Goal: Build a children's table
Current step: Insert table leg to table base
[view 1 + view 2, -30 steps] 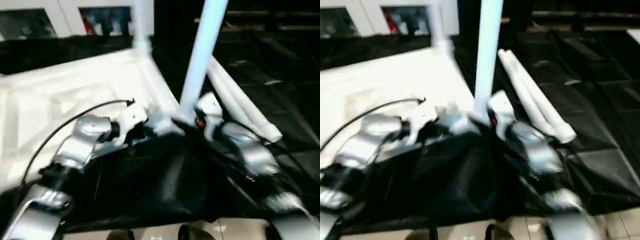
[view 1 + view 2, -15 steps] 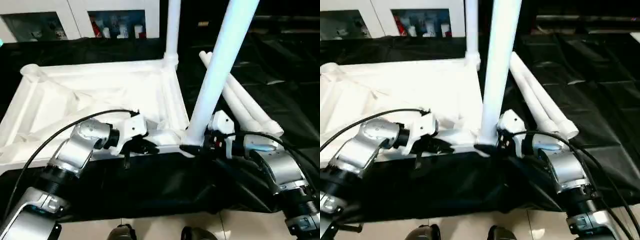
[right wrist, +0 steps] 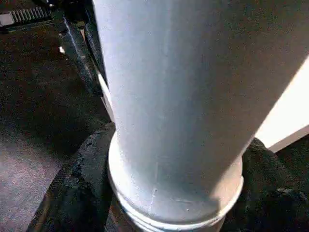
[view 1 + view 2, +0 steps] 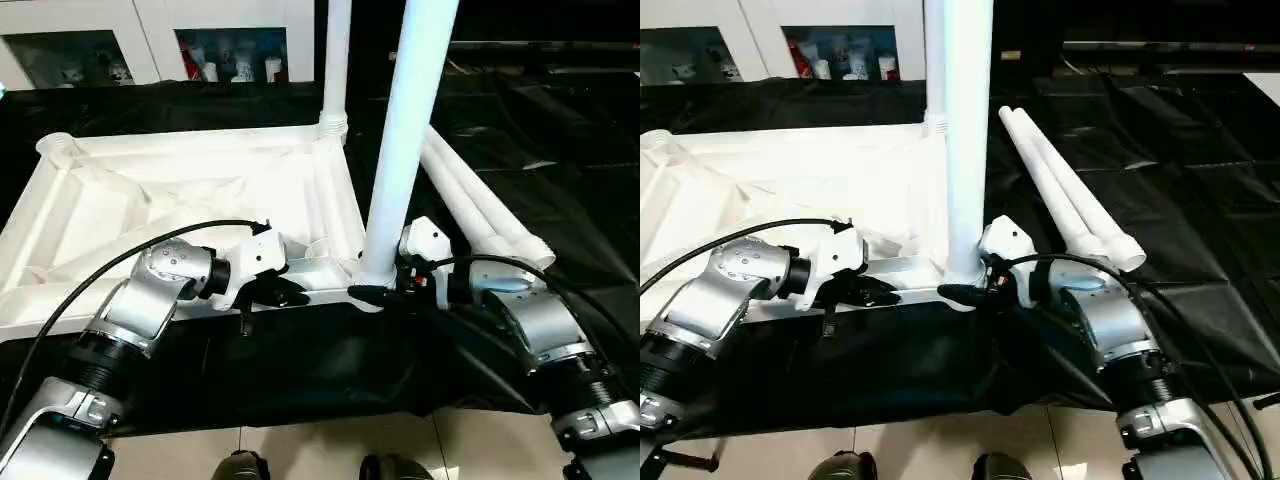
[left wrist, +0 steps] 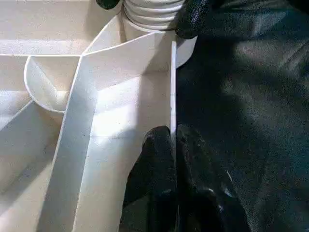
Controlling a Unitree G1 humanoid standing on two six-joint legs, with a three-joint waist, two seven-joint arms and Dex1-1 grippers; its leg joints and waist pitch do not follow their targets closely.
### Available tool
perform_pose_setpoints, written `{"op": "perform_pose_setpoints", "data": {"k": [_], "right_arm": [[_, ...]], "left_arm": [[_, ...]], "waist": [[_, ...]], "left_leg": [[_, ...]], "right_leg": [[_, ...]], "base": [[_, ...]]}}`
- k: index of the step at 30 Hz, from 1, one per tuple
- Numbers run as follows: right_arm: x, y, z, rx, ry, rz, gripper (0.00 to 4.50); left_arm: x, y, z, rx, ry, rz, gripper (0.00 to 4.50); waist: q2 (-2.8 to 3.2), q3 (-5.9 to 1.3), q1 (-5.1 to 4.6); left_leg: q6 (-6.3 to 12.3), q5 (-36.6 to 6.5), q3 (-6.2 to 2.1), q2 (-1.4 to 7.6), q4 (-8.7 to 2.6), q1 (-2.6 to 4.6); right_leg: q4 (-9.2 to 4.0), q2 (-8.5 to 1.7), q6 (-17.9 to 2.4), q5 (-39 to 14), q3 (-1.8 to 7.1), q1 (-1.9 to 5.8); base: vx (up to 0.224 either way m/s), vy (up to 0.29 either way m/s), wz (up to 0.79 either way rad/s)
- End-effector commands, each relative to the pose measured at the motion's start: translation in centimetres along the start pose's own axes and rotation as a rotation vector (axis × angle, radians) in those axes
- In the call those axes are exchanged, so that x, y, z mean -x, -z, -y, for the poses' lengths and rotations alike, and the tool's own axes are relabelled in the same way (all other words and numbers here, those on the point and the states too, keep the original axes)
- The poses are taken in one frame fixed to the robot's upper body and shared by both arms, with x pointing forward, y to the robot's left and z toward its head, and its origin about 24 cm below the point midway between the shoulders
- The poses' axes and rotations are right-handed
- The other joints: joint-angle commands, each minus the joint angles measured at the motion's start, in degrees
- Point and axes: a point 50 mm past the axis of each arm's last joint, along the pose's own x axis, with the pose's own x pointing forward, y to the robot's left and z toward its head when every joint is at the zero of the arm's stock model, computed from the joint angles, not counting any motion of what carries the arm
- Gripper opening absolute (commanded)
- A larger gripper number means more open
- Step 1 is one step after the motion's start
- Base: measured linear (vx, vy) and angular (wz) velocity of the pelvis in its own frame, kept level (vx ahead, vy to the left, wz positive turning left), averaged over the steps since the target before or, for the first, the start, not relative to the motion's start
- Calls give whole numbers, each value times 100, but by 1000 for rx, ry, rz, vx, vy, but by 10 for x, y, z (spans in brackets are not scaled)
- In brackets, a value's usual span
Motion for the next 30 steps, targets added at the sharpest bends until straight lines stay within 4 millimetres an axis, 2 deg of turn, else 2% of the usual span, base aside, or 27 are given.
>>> {"op": "perform_pose_setpoints", "data": {"k": [1, 7, 10, 11, 12, 13, 14, 15, 16, 18, 20, 21, 22, 23, 25, 27, 28, 29, 30], "right_arm": [[-5, 5, -4, -29, -6, 12, 274], [-15, 24, -3, -156, 143, 33, 273], [-28, 35, -1, -260, 274, 26, 273], [-34, 38, 0, -298, 325, 22, 273], [-36, 39, 0, -306, 340, 21, 273], [-46, 42, 2, -352, 419, 12, 273], [-53, 42, 2, -373, 459, 6, 273], [-53, 42, 2, -373, 459, 6, 272], [-60, 42, 3, -384, 503, 0, 272], [-81, 33, 3, -365, 576, -32, 272], [-90, 29, 1, -345, 582, -38, 272], [-93, 25, 1, -338, 569, -22, 272], [-93, 25, 1, -338, 569, -21, 272], [-92, 23, 2, -344, 565, -4, 307], [-92, 22, 3, -352, 567, 10, 342], [-90, 18, 7, -345, 565, 43, 348], [-88, 17, 8, -329, 566, 49, 377], [-86, 16, 10, -305, 569, 59, 386], [-85, 15, 12, -289, 572, 65, 389]], "left_arm": [[0, -12, 1, -37, 12, 48, 0], [-6, -7, -1, 4, -43, 35, 0], [-16, -5, -8, 33, -142, 9, 0], [-21, -5, -11, 46, -181, 0, 0], [-22, -5, -11, 49, -189, -2, 0], [-32, -7, -14, 71, -242, -9, 0], [-38, -8, -15, 84, -271, -13, 0], [-38, -8, -15, 84, -271, -13, 0], [-45, -10, -16, 94, -292, -17, 0], [-68, -21, -13, 107, -319, -7, 0], [-76, -26, -10, 101, -310, 9, 0], [-79, -29, -10, 89, -304, 20, 0], [-79, -29, -10, 89, -304, 20, 0], [-79, -30, -10, 87, -301, 25, 0], [-78, -30, -10, 82, -301, 29, 0], [-75, -29, -10, 66, -287, 39, 0], [-73, -29, -10, 59, -278, 46, 0], [-71, -28, -10, 56, -270, 48, 0], [-69, -28, -10, 55, -266, 48, 0]], "waist": [[-23, -594, 50], [-12, -553, 39], [-6, -502, 2], [-14, -448, -25], [-14, -434, -14], [-3, -415, -24], [-5, -367, -46], [-7, -368, -53], [-15, -378, -51], [-20, -346, -88], [-15, -359, -94], [-48, -357, -102], [-40, -363, -93], [-32, -360, -87], [-43, -368, -92], [-47, -380, -88], [-50, -383, -91], [-47, -406, -83], [-48, -408, -93]], "left_leg": [[608, -135, 10, 85, -289, 63], [508, -314, 6, 89, -312, 80], [308, -698, 7, 84, -348, 94], [116, -1031, -1, 71, -384, 118], [47, -1155, -10, 70, -400, 135], [-2, -1260, -11, 81, -414, 141], [-116, -1626, -30, 74, -448, 186], [-182, -1815, -42, 73, -452, 226], [-181, -1813, -51, 71, -458, 224], [-227, -1859, -65, 58, -491, 211], [-222, -1947, -68, 53, -484, 239], [-177, -2001, -69, 59, -491, 230], [-156, -1990, -70, 55, -491, 226], [-127, -2038, -64, 59, -498, 235], [-103, -2064, -69, 62, -508, 221], [-64, -2017, -67, 67, -512, 210], [-61, -1981, -65, 69, -512, 201], [-49, -1916, -60, 77, -507, 202], [-38, -1839, -61, 77, -512, 173]], "right_leg": [[-267, -370, -1763, 688, 238, 421], [-295, -371, -1764, 454, 240, 396], [-363, -376, -1698, -85, 245, 369], [-442, -386, -1578, -771, 246, 359], [-468, -393, -1503, -1054, 242, 363], [-484, -410, -1445, -1276, 254, 334], [-550, -404, -1299, -1893, 240, 308], [-586, -420, -1178, -2243, 247, 291], [-595, -422, -1138, -2262, 248, 303], [-619, -409, -1075, -2406, 231, 283], [-661, -427, -982, -2578, 232, 259], [-672, -417, -947, -2548, 232, 260], [-666, -417, -937, -2509, 232, 261], [-680, -414, -928, -2479, 239, 243], [-668, -406, -931, -2420, 235, 252], [-666, -416, -969, -2316, 242, 252], [-657, -414, -985, -2260, 244, 259], [-649, -424, -1024, -2164, 247, 259], [-629, -417, -1059, -2046, 245, 277]], "base": [[0, 0, 0], [0, 0, 0], [0, 0, 0], [0, 0, 0], [0, 0, 0], [0, 0, 0], [0, 0, 0], [0, 0, 0], [0, 0, 0], [0, 0, 0], [-27, 6, -2], [0, 0, 0], [0, 0, 0], [0, 0, 0], [0, 0, 0], [0, 0, 0], [0, 0, 0], [0, 0, 0], [0, 0, 0]]}}
